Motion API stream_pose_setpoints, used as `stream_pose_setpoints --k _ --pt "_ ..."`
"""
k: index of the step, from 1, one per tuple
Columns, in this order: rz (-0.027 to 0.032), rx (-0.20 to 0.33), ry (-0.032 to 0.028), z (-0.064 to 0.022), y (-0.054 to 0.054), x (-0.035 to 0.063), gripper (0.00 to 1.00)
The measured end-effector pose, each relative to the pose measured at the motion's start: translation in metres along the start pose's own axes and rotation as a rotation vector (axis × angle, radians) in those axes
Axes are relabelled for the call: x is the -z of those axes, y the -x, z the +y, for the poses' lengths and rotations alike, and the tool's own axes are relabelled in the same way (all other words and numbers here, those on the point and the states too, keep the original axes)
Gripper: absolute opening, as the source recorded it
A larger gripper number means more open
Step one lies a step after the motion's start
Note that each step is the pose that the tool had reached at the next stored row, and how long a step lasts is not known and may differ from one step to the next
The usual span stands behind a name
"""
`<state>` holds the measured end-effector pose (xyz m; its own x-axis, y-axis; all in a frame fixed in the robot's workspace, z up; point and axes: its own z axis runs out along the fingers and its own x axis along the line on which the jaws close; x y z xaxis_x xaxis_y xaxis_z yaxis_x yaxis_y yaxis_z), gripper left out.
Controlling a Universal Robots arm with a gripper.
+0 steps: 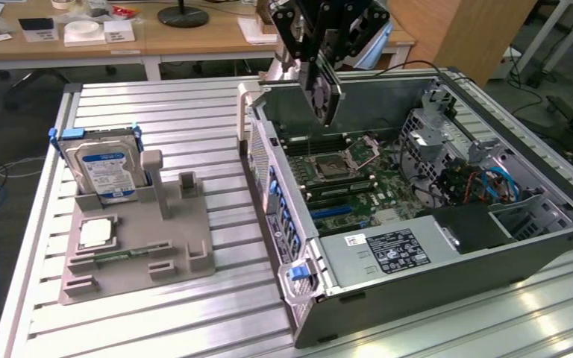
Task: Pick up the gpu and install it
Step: 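Pick up the gpu and move the gpu toward the slot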
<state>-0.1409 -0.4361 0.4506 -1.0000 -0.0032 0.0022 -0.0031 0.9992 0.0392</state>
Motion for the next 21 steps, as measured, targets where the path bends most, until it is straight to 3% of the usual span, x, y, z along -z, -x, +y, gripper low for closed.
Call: stream_pose_setpoints --k 14,21 --pt "-0.0001 0.000 0.0001 -0.0001 0.018 -0.0002 0.28" --pt "0.0000 0.000 0.0000 -0.0001 0.034 -0.0003 0.28"
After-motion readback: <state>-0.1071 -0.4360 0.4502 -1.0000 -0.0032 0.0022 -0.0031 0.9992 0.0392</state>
